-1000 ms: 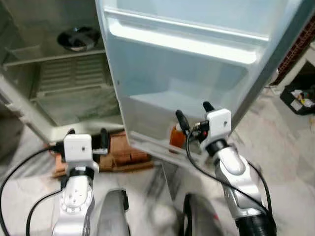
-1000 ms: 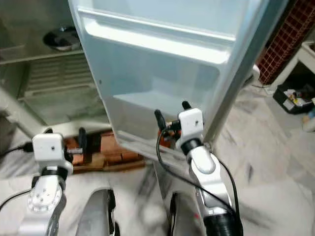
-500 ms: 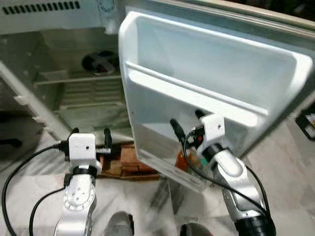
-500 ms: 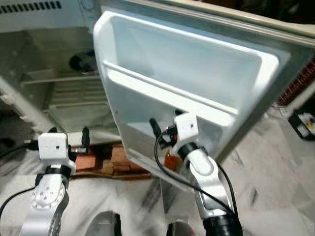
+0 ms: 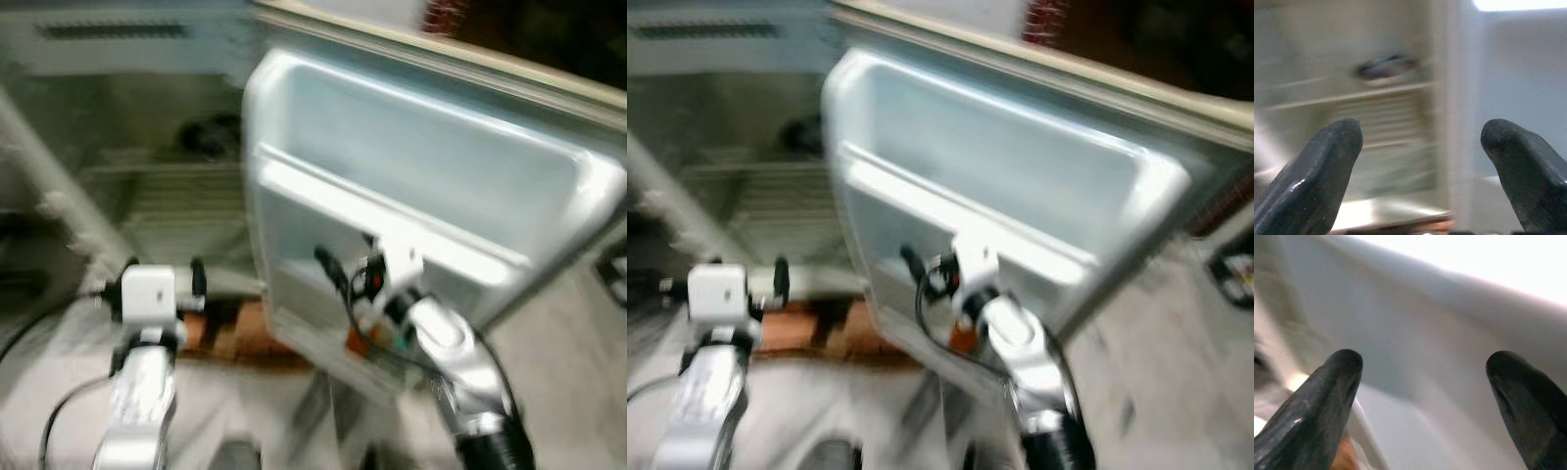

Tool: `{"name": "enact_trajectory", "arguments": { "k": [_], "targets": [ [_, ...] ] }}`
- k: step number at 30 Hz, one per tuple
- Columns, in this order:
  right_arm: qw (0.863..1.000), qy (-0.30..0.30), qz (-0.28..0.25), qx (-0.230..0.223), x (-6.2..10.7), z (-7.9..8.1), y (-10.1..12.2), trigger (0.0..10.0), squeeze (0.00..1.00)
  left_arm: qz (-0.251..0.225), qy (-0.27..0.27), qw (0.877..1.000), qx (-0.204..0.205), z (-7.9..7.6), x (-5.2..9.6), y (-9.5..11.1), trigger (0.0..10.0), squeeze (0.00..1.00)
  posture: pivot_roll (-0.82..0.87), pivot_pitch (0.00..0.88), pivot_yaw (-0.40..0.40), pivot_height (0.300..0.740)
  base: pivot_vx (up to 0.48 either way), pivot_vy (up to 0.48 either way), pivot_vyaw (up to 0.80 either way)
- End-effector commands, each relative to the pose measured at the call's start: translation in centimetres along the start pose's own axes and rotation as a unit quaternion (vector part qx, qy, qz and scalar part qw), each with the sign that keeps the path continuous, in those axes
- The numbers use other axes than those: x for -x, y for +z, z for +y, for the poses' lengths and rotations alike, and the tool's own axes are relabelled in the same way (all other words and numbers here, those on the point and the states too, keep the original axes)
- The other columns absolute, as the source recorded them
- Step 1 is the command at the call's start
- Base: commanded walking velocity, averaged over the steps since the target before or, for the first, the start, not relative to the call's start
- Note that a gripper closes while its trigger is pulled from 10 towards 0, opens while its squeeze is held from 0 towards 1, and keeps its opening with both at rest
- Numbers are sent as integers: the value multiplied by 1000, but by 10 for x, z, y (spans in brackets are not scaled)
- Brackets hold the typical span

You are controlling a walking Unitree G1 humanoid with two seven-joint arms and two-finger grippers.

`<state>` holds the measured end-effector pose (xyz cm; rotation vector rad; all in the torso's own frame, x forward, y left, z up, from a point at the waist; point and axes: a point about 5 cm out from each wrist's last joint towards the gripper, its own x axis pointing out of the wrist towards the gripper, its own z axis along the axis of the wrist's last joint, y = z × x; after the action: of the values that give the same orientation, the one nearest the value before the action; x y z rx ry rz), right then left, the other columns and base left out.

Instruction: Restocking fridge

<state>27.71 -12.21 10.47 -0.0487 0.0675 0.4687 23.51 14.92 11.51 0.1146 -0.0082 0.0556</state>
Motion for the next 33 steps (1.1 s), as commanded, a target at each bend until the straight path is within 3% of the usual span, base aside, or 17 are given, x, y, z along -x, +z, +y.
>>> {"name": "enact_trajectory", "arguments": {
  "k": [1, 9, 14, 16, 19, 21, 24, 25, 33],
  "targets": [
    [1000, 18, -7, -8, -5, 11, 3, 10000, 0, 17, 16, 1000, -19, 12, 6, -7, 10000, 0, 32, 91, 2, 725, -285, 0, 0],
    [999, 40, 1, -27, -1, 18, -1, 10000, 0, 19, 14, 1000, -20, 12, 8, -7, 10000, 0, 31, 101, 5, 725, -284, 0, 0],
    [999, 35, 14, -4, 1, 19, -5, 10000, 0, 20, 11, 1000, -21, 12, 9, -7, 10000, 0, 30, 106, 8, 725, -279, 0, 0],
    [999, 19, 9, 27, -1, 17, -4, 10000, 0, 21, 10, 1000, -20, 12, 10, -7, 10000, 0, 32, 110, 8, 725, -277, 0, 0],
    [1000, 3, 5, 6, -2, 13, -3, 10000, 0, 23, 11, 999, -21, 13, 11, -7, 10000, 0, 33, 115, 13, 725, -170, 0, 0],
    [998, -49, -4, 39, -1, 2, -1, 10000, 0, 24, 14, 999, -15, 14, 14, -8, 10000, 0, 36, 115, 16, 725, 0, 0, 0],
    [997, -68, -7, 26, 1, -5, -2, 10000, 0, 24, 17, 1000, -8, 15, 16, -9, 10000, 0, 36, 115, 20, 725, 0, 0, 0],
    [997, -73, -7, -18, 3, -8, -4, 10000, 0, 28, 22, 999, -4, 17, 18, -9, 10000, 0, 35, 112, 25, 725, 0, 0, 0],
    [994, -105, -41, 0, 0, -18, 9, 10000, 0, 21, 19, 1000, -6, 18, 11, -6, 10000, 0, 19, 108, 28, 740, 0, 0, 0]
  ]
}}
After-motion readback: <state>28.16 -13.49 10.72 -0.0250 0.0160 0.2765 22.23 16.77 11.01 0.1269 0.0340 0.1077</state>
